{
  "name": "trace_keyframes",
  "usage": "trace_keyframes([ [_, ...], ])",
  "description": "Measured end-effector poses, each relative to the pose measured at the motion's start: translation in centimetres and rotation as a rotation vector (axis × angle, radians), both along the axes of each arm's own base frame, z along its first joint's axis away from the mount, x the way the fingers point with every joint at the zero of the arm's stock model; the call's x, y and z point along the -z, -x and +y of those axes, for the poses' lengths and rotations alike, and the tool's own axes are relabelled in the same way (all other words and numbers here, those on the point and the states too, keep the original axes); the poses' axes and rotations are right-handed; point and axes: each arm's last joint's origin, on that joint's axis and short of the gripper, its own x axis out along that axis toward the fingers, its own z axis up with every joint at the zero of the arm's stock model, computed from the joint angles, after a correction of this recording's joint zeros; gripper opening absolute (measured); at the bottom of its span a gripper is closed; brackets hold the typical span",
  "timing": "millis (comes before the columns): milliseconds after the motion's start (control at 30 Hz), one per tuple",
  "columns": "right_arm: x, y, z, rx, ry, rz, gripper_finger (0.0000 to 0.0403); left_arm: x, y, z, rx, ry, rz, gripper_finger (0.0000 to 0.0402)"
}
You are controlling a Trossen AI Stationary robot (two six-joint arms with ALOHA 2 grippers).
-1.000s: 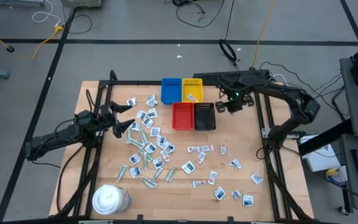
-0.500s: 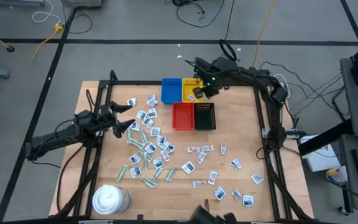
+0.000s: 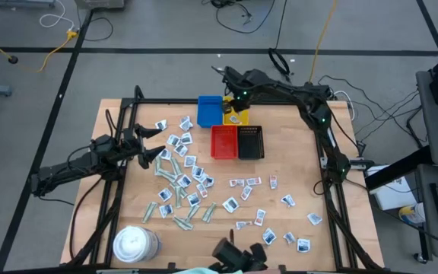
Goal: Pick & Place First Aid Supplies
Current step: Put the ointment pack into the yellow bin
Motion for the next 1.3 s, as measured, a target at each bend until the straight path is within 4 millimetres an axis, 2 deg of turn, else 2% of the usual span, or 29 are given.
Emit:
trace_keyframes([
  [167, 1.9, -0.5, -0.1, -0.030, 0.004, 0.051, 0.0000, 0.0, 0.0, 0.0, 0.000, 0.000, 0.000, 0.0390],
  [400, 1.9, -0.8, -0.4, -0.031, 0.046, 0.026, 0.0010, 0.0, 0.0, 0.0, 0.000, 0.000, 0.000, 0.0390],
  [567, 1.9, -0.7, -0.3, -0.070, 0.031, 0.032, 0.0058, 0.0, 0.0, 0.0, 0.000, 0.000, 0.001, 0.0390],
  [800, 1.8, -0.8, -0.4, -0.084, 0.040, 0.016, 0.0155, 0.0, 0.0, 0.0, 0.000, 0.000, 0.000, 0.0390],
  [967, 0.8, -0.6, -0.2, -0.066, 0.043, 0.002, 0.0184, 0.0, 0.0, 0.0, 0.000, 0.000, 0.000, 0.0390],
  [1133, -1.3, 0.0, 0.2, -0.042, 0.062, -0.029, 0.0183, 0.0, 0.0, 0.0, 0.000, 0.000, 0.001, 0.0390],
  [1300, -2.5, 0.9, 0.9, 0.090, 0.001, -0.008, 0.0179, 0.0, 0.0, 0.0, 0.000, 0.000, 0.000, 0.0390],
])
